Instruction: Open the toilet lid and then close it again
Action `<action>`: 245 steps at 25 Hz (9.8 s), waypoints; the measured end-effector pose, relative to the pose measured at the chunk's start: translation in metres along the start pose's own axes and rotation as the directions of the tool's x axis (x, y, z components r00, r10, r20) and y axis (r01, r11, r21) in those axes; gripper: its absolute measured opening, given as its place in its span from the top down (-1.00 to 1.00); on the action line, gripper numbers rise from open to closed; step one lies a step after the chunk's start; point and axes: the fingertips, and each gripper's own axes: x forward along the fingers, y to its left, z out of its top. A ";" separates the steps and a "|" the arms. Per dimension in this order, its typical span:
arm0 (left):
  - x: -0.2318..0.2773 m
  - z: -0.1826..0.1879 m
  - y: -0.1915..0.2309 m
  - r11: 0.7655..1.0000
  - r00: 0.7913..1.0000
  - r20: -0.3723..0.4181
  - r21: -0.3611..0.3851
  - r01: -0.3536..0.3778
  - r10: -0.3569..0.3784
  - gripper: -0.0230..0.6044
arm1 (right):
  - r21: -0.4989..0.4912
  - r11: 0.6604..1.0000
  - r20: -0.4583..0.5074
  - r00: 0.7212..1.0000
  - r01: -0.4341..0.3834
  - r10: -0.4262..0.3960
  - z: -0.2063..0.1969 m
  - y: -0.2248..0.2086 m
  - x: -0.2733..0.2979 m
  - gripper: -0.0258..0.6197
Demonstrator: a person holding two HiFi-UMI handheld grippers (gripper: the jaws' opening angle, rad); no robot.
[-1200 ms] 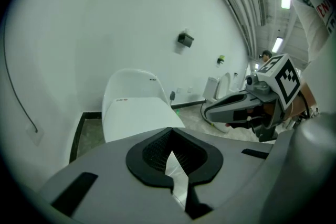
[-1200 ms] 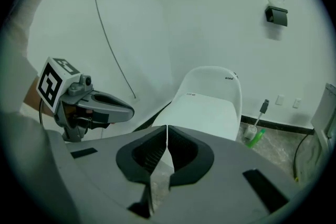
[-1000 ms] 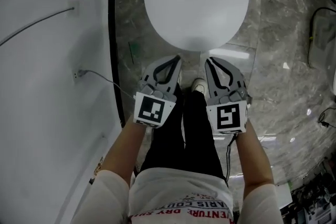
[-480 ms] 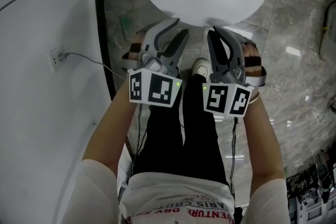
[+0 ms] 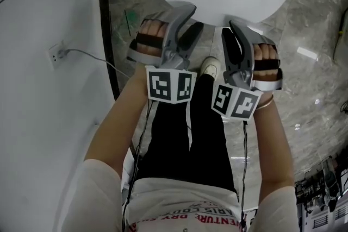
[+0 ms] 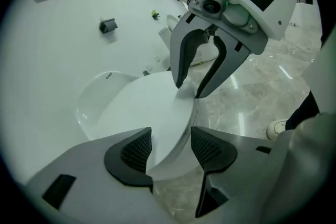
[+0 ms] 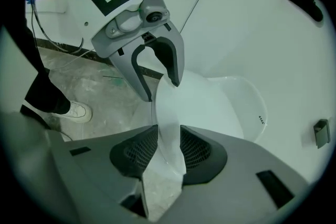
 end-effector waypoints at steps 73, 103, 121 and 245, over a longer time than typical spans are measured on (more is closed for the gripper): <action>-0.108 0.197 0.335 0.981 0.970 0.228 0.150 -0.123 0.087 0.77 | -0.126 0.983 -0.112 0.983 0.133 -0.147 0.105 -0.364 -0.131 0.83; -0.010 0.230 0.528 0.994 0.983 0.183 0.096 -0.047 0.029 0.71 | -0.052 0.999 0.033 0.999 0.001 0.001 0.105 -0.567 -0.044 0.83; 0.050 0.228 0.583 0.998 0.992 0.121 0.051 -0.022 0.016 0.66 | -0.021 1.000 0.086 0.996 -0.020 0.022 0.092 -0.625 0.011 0.83; 0.016 0.221 0.589 0.931 0.990 0.140 -0.357 0.067 -0.018 0.55 | 0.525 0.848 0.125 0.992 -0.070 0.004 0.079 -0.634 -0.027 0.80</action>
